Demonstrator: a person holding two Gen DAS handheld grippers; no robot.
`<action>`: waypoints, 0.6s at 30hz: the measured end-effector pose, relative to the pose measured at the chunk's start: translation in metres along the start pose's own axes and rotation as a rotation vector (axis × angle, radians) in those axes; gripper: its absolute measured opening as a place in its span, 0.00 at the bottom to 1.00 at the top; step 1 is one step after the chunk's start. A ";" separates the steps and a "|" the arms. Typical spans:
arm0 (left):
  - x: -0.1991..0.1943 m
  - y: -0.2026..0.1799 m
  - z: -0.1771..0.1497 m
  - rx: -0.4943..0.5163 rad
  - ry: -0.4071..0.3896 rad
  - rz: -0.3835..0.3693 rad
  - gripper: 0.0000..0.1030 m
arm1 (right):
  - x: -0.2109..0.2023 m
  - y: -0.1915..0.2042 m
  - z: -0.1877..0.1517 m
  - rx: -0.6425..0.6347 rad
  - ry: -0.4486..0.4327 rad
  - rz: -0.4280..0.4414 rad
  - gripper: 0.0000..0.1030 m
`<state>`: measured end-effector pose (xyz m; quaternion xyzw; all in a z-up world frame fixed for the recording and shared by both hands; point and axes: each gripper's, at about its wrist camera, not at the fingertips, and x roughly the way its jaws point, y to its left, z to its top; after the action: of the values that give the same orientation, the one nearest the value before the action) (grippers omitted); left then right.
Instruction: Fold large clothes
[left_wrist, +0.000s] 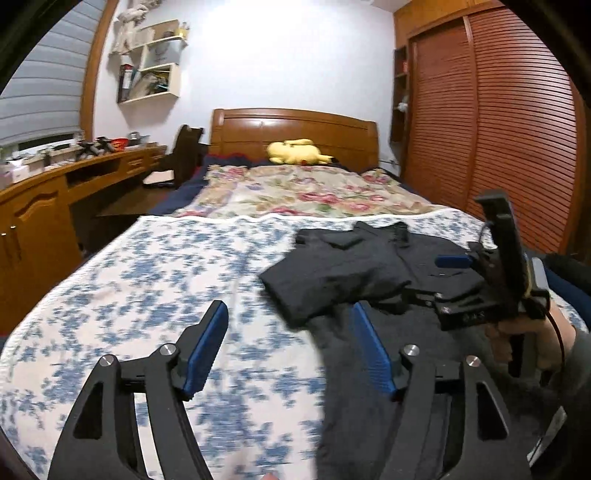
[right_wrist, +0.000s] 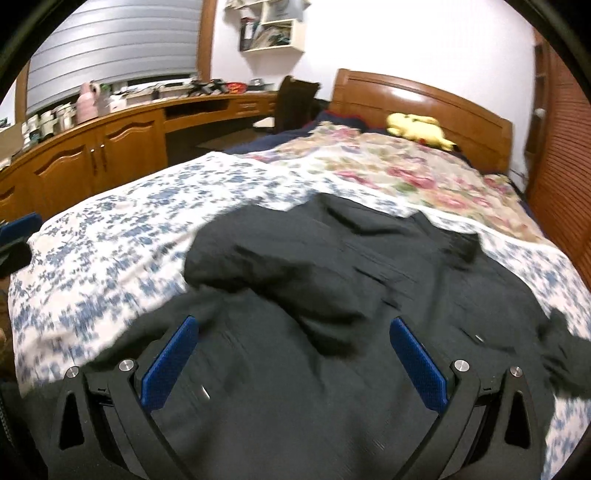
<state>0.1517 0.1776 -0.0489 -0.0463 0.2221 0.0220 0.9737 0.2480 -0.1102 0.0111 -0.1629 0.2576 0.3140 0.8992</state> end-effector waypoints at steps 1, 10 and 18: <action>0.001 0.006 0.000 -0.006 0.005 0.002 0.69 | 0.010 0.003 0.006 -0.009 0.007 0.007 1.00; 0.001 0.059 -0.017 -0.050 0.042 0.050 0.69 | 0.118 0.041 0.047 -0.124 0.129 0.081 0.95; 0.002 0.082 -0.024 -0.085 0.056 0.063 0.69 | 0.192 0.060 0.058 -0.223 0.288 0.066 0.90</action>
<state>0.1378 0.2569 -0.0778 -0.0813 0.2493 0.0610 0.9631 0.3580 0.0534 -0.0582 -0.2963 0.3526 0.3432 0.8186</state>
